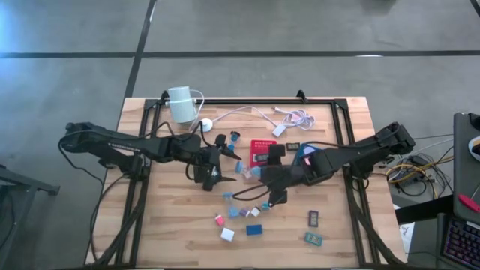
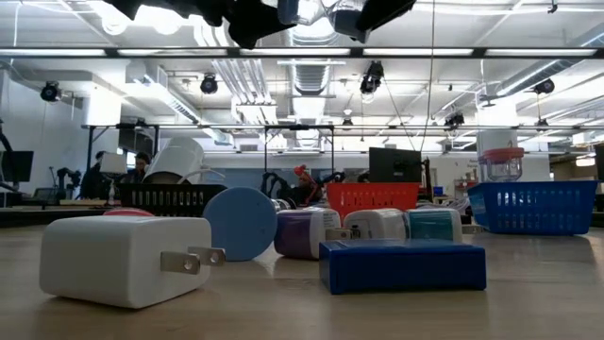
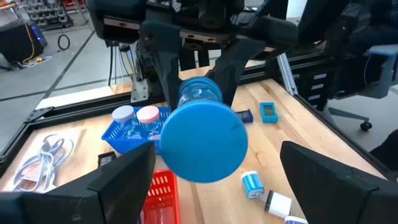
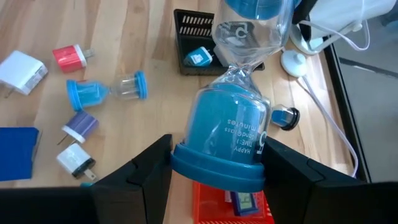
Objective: Pick & Place Office items
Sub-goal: Put the right light blue hourglass into the blue bin
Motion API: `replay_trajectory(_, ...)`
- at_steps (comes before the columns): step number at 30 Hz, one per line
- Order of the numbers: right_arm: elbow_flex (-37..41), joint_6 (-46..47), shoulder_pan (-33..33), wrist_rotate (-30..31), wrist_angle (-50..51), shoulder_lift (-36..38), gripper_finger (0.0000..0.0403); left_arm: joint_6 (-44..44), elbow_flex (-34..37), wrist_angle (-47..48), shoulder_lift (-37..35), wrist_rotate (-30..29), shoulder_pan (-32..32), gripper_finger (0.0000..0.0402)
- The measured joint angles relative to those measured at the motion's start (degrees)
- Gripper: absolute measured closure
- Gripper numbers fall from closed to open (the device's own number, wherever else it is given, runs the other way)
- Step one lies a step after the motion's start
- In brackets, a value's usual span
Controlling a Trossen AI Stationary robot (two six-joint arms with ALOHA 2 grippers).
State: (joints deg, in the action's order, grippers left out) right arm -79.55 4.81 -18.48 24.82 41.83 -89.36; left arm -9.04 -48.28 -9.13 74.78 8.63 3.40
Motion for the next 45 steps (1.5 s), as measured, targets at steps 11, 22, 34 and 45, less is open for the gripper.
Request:
replay_trajectory(11, 0.04, -0.35, 0.83, -0.94, -0.57, -1.16, 0.0210, -0.37, -0.10, -2.59, 1.55, -0.99, 0.00, 0.0053)
replay_trajectory(22, 0.04, -0.51, 0.81, -0.87, -0.88, -1.51, 0.0210, -1.50, -0.10, -2.40, 1.57, -1.19, -0.36, 0.0062)
replay_trajectory(34, 0.04, -1.77, 0.96, -0.66, -3.16, -1.51, 0.0210, -1.50, -0.08, -0.91, 1.64, -1.17, -0.98, 0.0178)
replay_trajectory(45, 0.04, -1.90, 1.29, -1.09, -3.16, -1.61, 0.0210, -1.52, -0.14, -1.11, 1.64, -0.71, -1.03, 0.0149)
